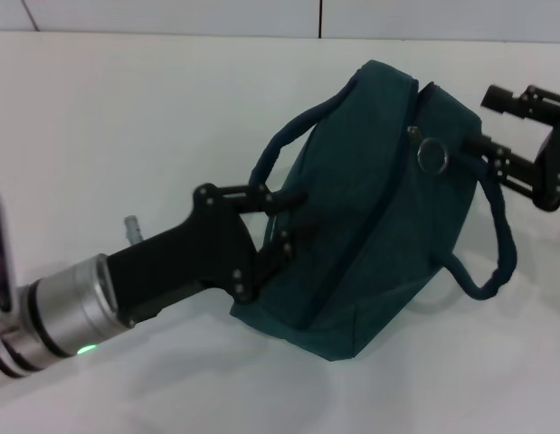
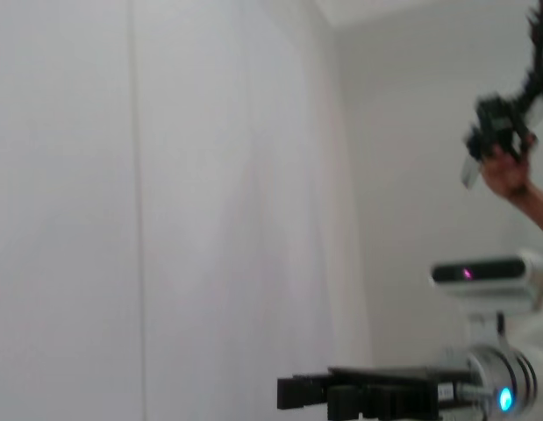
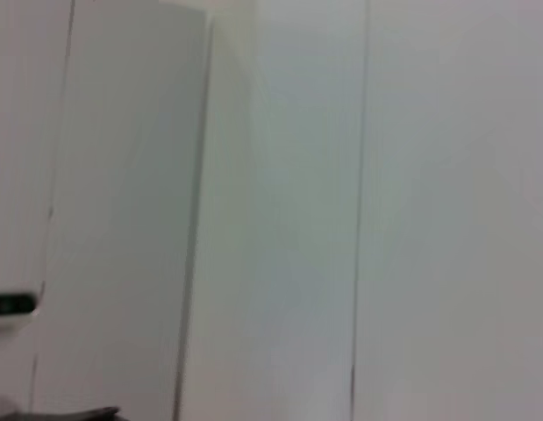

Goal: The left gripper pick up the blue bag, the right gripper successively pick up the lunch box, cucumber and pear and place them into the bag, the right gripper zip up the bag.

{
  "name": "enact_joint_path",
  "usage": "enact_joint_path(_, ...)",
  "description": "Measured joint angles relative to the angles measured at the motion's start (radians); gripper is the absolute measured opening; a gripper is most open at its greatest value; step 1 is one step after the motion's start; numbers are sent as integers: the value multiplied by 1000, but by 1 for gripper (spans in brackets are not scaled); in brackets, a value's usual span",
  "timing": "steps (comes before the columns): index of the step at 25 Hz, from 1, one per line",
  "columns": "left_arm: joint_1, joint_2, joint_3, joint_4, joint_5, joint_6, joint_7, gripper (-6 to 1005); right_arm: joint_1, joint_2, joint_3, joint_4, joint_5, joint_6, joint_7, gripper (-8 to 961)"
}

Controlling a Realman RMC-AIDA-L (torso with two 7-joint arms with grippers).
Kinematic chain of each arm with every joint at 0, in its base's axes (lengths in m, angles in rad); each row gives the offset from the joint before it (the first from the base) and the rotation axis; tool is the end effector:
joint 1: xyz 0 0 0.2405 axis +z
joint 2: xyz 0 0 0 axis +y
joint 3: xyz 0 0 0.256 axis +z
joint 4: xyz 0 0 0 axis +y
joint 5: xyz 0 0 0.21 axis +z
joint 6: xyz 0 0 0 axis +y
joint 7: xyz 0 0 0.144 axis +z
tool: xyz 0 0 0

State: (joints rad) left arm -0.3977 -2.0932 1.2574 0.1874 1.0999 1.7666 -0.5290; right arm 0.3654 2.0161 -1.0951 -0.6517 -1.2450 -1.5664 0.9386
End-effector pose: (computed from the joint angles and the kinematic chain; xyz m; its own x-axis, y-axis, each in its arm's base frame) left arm -0.2458 0.2453 -0.0484 0.5569 -0.1446 0.8179 0.2348 -0.9172 -0.3220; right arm 0.2403 0.3153 0.0286 0.6872 0.1504 -0.7107 -0.2308 -0.8824 -0.4099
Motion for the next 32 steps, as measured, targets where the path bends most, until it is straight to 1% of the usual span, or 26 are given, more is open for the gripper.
enact_joint_path(5,19,-9,7,-24,-65,71,-22,217,11,1,-2,49,62,-1,-45,551)
enact_joint_path(7,9,-9,6,-25,-69,73,-73,259,13,1,-4,56,68,-3,-54,534)
enact_joint_path(9,-6,-9,3,-25,-71,72,-120,300,13,1,-31,57,70,-14,-63,528)
enact_joint_path(13,-39,-5,1,-17,-115,52,-223,436,10,1,-42,57,70,-27,-64,538)
enact_joint_path(15,-53,1,1,-1,-144,23,-296,504,5,1,-45,58,70,-36,-64,541)
enact_joint_path(17,-59,7,3,38,-144,-26,-376,657,2,1,-45,58,70,-42,-65,541)
enact_joint_path(18,-59,10,4,59,-137,-51,-416,734,1,1,-45,58,70,-44,-65,540)
enact_joint_path(20,-59,11,7,103,-105,-107,-487,794,-3,1,-45,60,69,-51,-65,540)
enact_joint_path(23,-56,11,6,137,-51,-153,-533,884,-5,1,-45,67,69,-55,-65,539)
enact_joint_path(29,-60,8,7,141,-4,-225,-550,888,0,1,-47,73,64,-55,-66,538)
enact_joint_path(32,-63,7,4,140,4,-231,-560,839,3,1,-55,79,66,-56,-66,537)
